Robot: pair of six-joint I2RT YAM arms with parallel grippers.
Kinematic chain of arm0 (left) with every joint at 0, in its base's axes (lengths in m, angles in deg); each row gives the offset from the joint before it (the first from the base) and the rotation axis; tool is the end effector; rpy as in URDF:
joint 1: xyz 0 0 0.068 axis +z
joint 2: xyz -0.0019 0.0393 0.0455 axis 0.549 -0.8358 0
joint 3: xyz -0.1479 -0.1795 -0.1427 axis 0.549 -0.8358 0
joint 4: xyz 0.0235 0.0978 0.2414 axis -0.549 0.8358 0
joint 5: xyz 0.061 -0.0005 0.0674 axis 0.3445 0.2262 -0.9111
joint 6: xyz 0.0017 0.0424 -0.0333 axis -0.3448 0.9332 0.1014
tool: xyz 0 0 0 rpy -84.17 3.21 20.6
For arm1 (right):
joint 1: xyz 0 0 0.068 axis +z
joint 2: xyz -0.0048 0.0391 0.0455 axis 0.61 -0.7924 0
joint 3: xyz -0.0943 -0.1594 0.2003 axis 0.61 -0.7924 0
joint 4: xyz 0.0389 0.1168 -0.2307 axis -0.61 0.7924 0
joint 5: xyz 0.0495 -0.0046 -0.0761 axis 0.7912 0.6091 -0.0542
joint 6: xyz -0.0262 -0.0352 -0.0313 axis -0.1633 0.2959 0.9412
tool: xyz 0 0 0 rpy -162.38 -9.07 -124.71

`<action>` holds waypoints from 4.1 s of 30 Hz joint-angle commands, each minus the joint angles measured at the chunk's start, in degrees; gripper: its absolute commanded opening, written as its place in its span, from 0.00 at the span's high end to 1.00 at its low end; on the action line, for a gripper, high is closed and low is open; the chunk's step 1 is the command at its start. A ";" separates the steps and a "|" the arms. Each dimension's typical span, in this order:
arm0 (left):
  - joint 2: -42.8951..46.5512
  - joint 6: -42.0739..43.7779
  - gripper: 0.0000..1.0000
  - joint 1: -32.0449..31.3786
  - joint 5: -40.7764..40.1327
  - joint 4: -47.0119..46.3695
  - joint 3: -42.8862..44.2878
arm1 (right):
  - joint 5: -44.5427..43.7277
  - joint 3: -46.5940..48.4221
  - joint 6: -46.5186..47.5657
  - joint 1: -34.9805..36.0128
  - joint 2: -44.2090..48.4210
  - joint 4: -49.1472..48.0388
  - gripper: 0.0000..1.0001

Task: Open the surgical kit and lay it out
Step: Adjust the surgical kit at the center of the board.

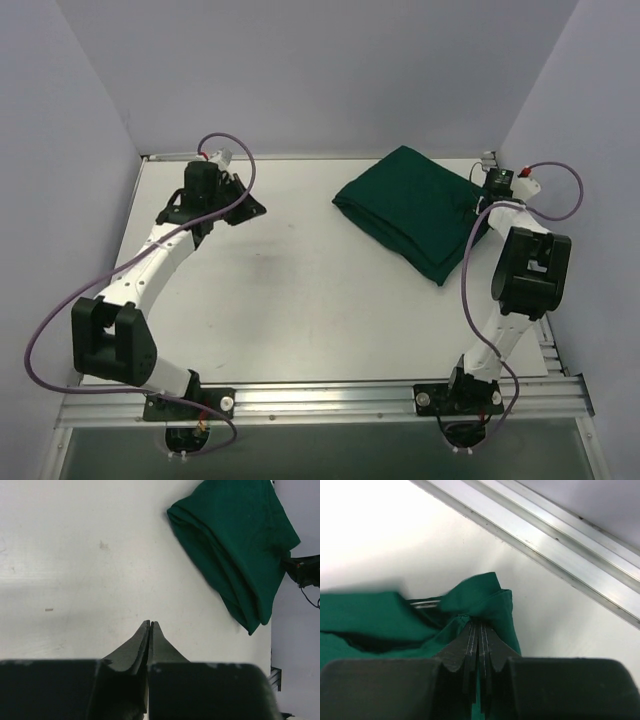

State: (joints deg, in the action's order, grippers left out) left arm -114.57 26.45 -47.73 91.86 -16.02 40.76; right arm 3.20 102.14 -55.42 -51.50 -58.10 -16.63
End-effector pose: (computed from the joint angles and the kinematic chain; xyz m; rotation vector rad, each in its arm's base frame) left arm 0.3124 -0.0906 0.3121 -0.2641 2.2281 -0.8045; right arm 0.4095 -0.1116 0.2124 1.0523 1.8314 -0.0659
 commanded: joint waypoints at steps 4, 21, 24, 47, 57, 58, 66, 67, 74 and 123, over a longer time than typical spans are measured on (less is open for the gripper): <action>-10.66 1.14 0.98 -0.94 1.30 -5.36 11.52 | -2.85 6.18 1.77 -0.59 -7.23 2.89 1.00; -13.58 -0.98 0.98 -5.08 1.48 -10.99 11.97 | -5.66 7.17 9.59 -1.29 8.67 8.16 0.79; -13.23 -0.18 0.98 -5.08 1.66 -10.28 11.62 | -5.74 5.32 8.98 -3.40 8.23 8.61 0.80; -12.70 2.89 0.98 -5.34 3.06 -7.56 9.77 | 3.39 17.87 17.15 -2.71 -16.11 3.95 0.97; -14.37 2.01 0.98 -5.34 3.24 -4.23 13.54 | 15.27 28.87 23.23 6.00 -22.01 4.81 0.80; -14.46 2.19 0.98 -5.25 3.50 -1.69 14.16 | 14.57 28.61 21.56 5.74 -20.35 5.87 0.69; -8.41 2.01 0.98 -5.16 2.81 10.71 14.17 | 17.44 23.50 16.79 1.87 -11.55 11.76 0.26; -7.35 2.36 0.98 -5.08 2.10 14.20 14.08 | 17.72 23.07 16.54 1.61 -10.33 12.38 0.25; -1.19 9.74 0.95 -4.73 -3.52 25.56 16.09 | 34.23 15.60 11.88 2.30 -3.90 10.11 0.14; -6.29 11.33 0.94 0.20 -2.83 30.50 21.82 | 21.42 39.50 27.08 22.60 -22.79 27.59 1.00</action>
State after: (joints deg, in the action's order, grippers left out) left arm -122.40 36.86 -47.91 88.45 14.58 61.81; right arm 23.74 139.34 -33.73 -33.69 -80.92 9.30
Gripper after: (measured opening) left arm 0.067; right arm 0.197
